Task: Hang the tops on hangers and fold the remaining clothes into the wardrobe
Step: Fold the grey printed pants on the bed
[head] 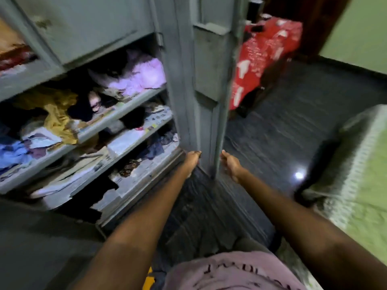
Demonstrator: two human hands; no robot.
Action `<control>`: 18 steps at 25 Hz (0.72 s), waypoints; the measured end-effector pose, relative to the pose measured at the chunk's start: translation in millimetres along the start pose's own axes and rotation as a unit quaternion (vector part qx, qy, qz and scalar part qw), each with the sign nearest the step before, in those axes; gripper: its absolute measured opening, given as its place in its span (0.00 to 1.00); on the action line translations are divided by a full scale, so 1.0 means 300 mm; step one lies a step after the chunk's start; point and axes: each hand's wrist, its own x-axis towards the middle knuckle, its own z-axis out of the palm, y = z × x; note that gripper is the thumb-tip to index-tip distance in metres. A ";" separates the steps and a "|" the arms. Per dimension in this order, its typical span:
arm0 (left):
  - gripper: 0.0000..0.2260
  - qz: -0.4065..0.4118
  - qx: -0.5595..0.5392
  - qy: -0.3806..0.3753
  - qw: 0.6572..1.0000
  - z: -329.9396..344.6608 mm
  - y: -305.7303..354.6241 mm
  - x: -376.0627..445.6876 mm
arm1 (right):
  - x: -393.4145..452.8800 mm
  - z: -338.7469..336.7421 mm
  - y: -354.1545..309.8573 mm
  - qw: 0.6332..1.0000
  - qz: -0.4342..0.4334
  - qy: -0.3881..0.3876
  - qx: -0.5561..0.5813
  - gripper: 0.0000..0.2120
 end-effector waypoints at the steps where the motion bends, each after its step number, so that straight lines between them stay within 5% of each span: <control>1: 0.12 -0.009 0.022 -0.033 0.999 0.090 0.015 -0.005 | -0.009 -0.098 0.009 1.000 0.001 0.028 0.005 0.13; 9: 0.10 0.057 0.202 -0.205 0.956 0.877 0.232 -0.047 | -0.011 -0.905 -0.024 0.966 -0.013 0.234 0.105 0.13; 16: 0.06 0.159 0.279 -0.259 0.911 1.500 0.491 -0.015 | 0.000 -1.478 -0.213 0.937 -0.023 0.286 0.198 0.13; 18: 0.15 0.190 0.303 -0.280 0.891 1.658 0.554 0.016 | 0.008 -1.597 -0.247 0.925 -0.020 0.309 0.222 0.15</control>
